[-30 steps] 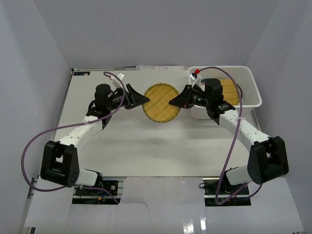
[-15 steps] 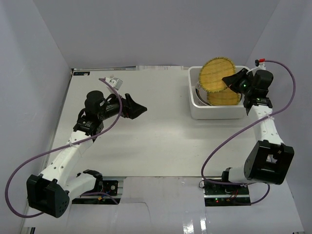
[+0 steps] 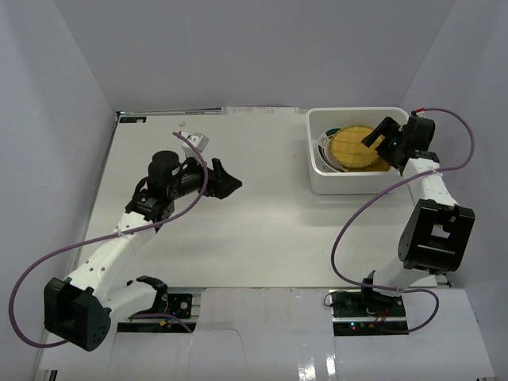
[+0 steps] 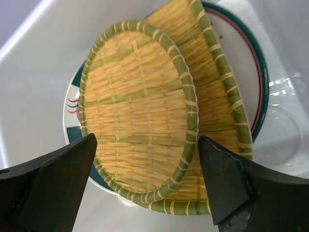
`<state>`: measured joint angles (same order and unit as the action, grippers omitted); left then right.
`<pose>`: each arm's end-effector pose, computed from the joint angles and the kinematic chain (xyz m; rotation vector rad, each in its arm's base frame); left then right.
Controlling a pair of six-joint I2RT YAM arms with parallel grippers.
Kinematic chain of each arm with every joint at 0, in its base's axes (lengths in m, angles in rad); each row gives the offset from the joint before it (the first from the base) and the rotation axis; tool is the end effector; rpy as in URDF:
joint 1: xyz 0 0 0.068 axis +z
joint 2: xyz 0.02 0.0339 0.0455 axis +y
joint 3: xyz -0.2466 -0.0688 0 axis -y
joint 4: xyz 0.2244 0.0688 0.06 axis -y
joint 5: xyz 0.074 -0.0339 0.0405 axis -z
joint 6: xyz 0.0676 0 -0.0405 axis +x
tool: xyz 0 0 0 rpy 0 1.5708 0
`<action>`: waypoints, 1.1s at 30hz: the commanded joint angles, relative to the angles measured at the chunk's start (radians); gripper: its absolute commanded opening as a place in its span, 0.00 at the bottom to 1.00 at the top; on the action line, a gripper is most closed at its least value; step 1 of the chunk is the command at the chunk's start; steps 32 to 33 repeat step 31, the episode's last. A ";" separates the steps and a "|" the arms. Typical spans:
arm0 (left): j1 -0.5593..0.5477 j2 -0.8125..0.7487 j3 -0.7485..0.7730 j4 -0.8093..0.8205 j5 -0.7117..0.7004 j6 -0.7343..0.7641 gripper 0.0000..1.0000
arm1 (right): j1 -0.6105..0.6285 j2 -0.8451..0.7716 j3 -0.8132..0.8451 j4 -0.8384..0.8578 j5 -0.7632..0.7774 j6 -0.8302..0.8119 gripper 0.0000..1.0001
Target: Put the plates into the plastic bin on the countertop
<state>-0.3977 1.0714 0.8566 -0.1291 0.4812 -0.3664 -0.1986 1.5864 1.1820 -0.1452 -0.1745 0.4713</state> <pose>0.2276 -0.1296 0.2956 0.3705 1.9613 -0.9641 0.3686 -0.0622 0.2535 0.6010 2.0440 0.3464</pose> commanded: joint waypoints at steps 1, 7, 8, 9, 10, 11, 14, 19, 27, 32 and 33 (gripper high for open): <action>-0.003 -0.013 0.021 -0.017 -0.041 -0.003 0.98 | -0.004 -0.092 0.082 -0.014 0.088 -0.037 0.90; -0.004 -0.007 0.090 -0.084 -0.133 -0.023 0.98 | 0.042 -0.230 0.026 -0.041 0.353 -0.069 0.90; -0.003 -0.008 0.099 -0.086 -0.133 -0.025 0.98 | 0.056 -0.267 0.004 -0.028 0.384 -0.080 0.90; -0.004 -0.008 0.104 -0.086 -0.135 -0.032 0.98 | 0.068 -0.279 -0.017 -0.008 0.400 -0.080 0.90; -0.004 -0.010 0.114 -0.087 -0.142 -0.037 0.98 | 0.080 -0.289 -0.036 -0.014 0.376 -0.080 0.90; -0.004 -0.016 0.120 -0.090 -0.145 -0.046 0.98 | 0.087 -0.308 -0.041 -0.027 0.348 -0.073 0.90; -0.004 -0.054 0.150 -0.092 -0.161 -0.063 0.98 | 0.152 -0.415 -0.103 0.004 0.227 -0.050 0.90; -0.003 -0.148 0.208 -0.075 -0.266 -0.077 0.98 | 0.350 -0.601 -0.127 0.075 0.094 -0.079 0.90; -0.001 -0.315 0.243 -0.027 -0.380 -0.071 0.98 | 0.373 -0.902 -0.068 0.117 -0.034 -0.046 0.90; -0.003 -0.375 0.211 -0.004 -0.375 -0.098 0.98 | 0.372 -1.022 -0.108 0.164 0.035 -0.046 0.90; -0.003 -0.375 0.211 -0.004 -0.375 -0.098 0.98 | 0.372 -1.022 -0.108 0.164 0.035 -0.046 0.90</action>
